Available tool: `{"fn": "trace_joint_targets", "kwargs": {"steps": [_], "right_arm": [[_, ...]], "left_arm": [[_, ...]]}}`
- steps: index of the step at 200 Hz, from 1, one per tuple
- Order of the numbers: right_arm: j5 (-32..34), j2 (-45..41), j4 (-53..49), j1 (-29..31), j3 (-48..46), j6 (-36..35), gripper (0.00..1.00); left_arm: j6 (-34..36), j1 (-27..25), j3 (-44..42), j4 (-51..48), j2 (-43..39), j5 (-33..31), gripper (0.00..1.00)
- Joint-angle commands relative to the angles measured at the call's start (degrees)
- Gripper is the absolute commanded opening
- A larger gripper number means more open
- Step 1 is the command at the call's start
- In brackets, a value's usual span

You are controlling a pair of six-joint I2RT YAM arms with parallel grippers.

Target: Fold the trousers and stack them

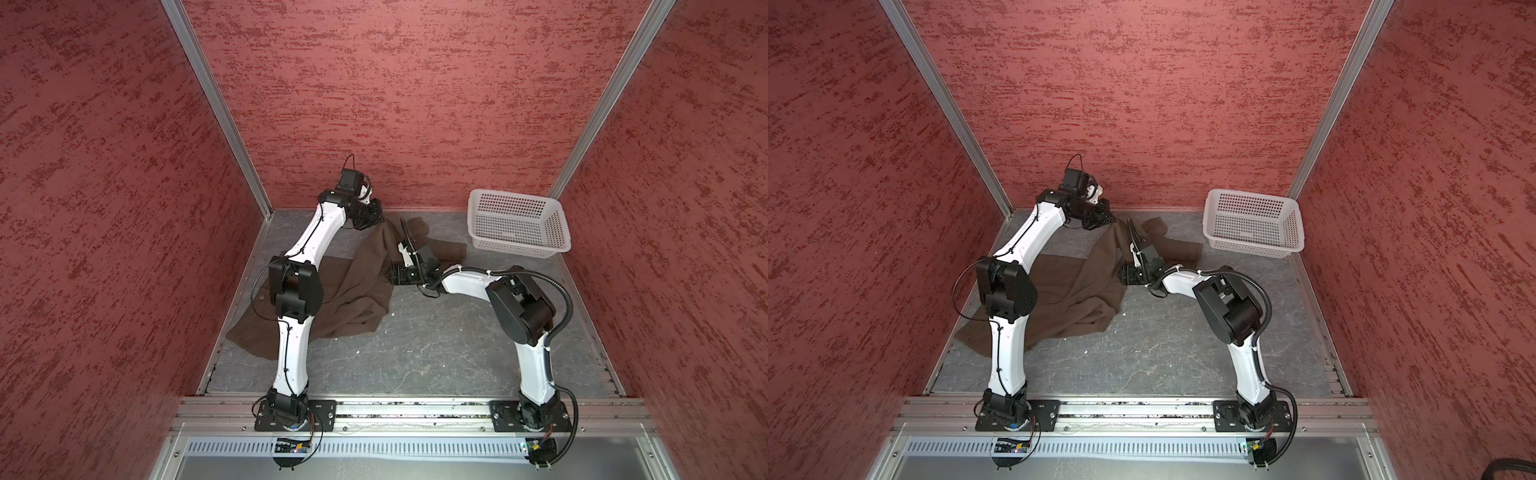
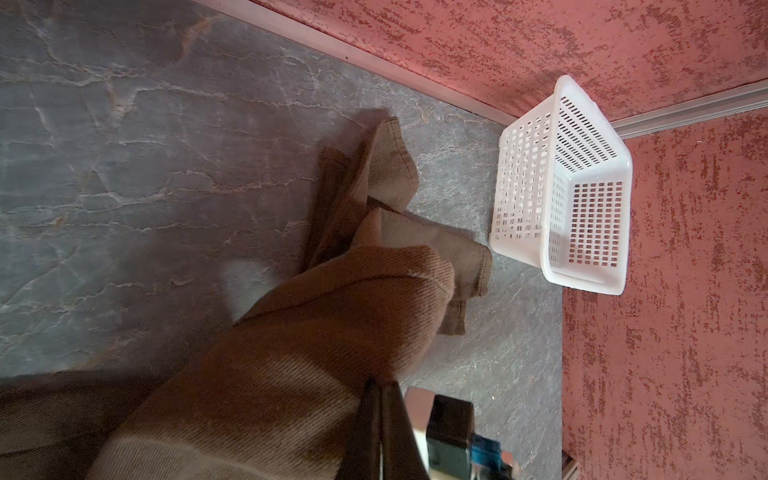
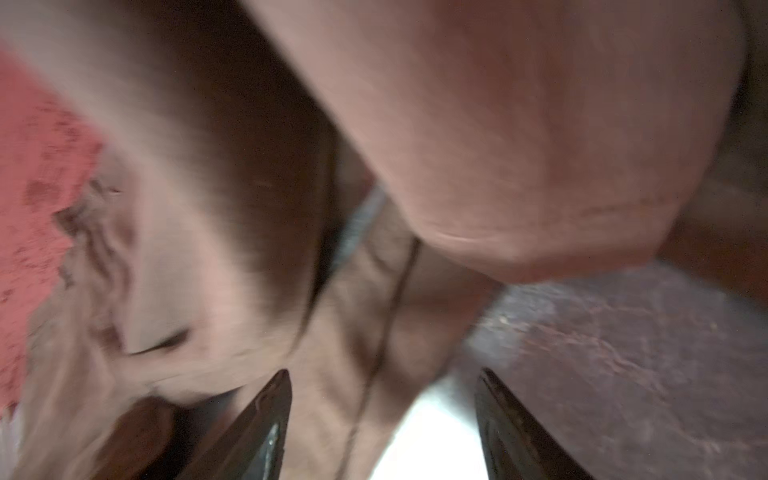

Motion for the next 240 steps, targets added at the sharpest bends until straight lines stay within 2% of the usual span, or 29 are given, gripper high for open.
{"fn": "trace_joint_targets", "kwargs": {"steps": [1,22,35,39,53,60,85,122,136,174,198,213,219,228,235,240], "right_arm": [[3.63,2.18,1.0,-0.28,2.23,3.03,0.71],[4.62,4.06,2.91,-0.69,3.08,6.63,0.68],[0.55,5.05,8.03,-1.41,2.57,9.32,0.59],[-0.72,5.26,9.53,-1.59,2.35,10.12,0.53],[-3.06,5.12,12.42,-1.81,1.97,11.83,0.13],[-2.96,4.21,12.15,-1.8,1.76,11.63,0.0],[0.84,-5.59,7.77,-1.98,-2.06,6.87,0.0],[6.17,-29.94,-5.52,-1.32,-8.19,-5.22,0.0],[8.08,-38.65,-11.9,-0.88,-10.14,-7.72,0.0],[6.29,-53.48,-24.06,1.52,-14.48,-3.78,0.0],[4.29,-58.09,-27.19,3.98,-18.47,1.03,0.17],[1.88,-58.18,-28.12,4.65,-21.28,2.65,0.39],[1.85,-58.03,-28.53,4.7,-21.88,3.01,0.44],[3.72,-57.67,-30.25,4.7,-22.35,2.98,0.53],[6.22,-57.37,-31.88,4.66,-22.02,2.54,0.58],[8.64,-56.94,-33.43,4.62,-21.59,2.14,0.6]], "left_arm": [[-0.44,1.24,-0.55,1.67,-3.06,1.48,0.0],[-0.9,1.69,-1.87,2.53,-3.49,2.54,0.0],[-0.98,1.69,-3.04,3.25,-3.84,2.71,0.0],[-0.97,1.69,-3.22,3.42,-3.88,2.76,0.0],[-1.19,1.78,-4.14,4.08,-3.96,2.97,0.0],[-1.32,1.85,-4.24,4.37,-3.83,3.13,0.0],[-1.77,2.2,-3.86,4.83,-2.66,4.38,0.0],[-1.6,1.81,-4.33,6.33,-0.83,1.81,0.0],[-1.51,1.44,-4.36,6.95,0.45,0.67,0.0],[-1.6,0.04,-4.2,7.75,4.99,-2.1,0.0],[-1.42,-0.64,-4.2,7.83,7.25,-3.63,0.0],[-1.42,-0.85,-3.69,7.63,8.65,-3.5,0.0],[-1.44,-0.85,-3.44,7.33,9.09,-3.3,0.07],[-1.34,-0.92,-3.09,6.8,9.52,-2.83,0.25],[-1.1,-1.08,-3.14,6.17,9.45,-2.72,0.41],[-0.86,-1.16,-3.19,5.76,9.32,-2.8,0.48]]}}
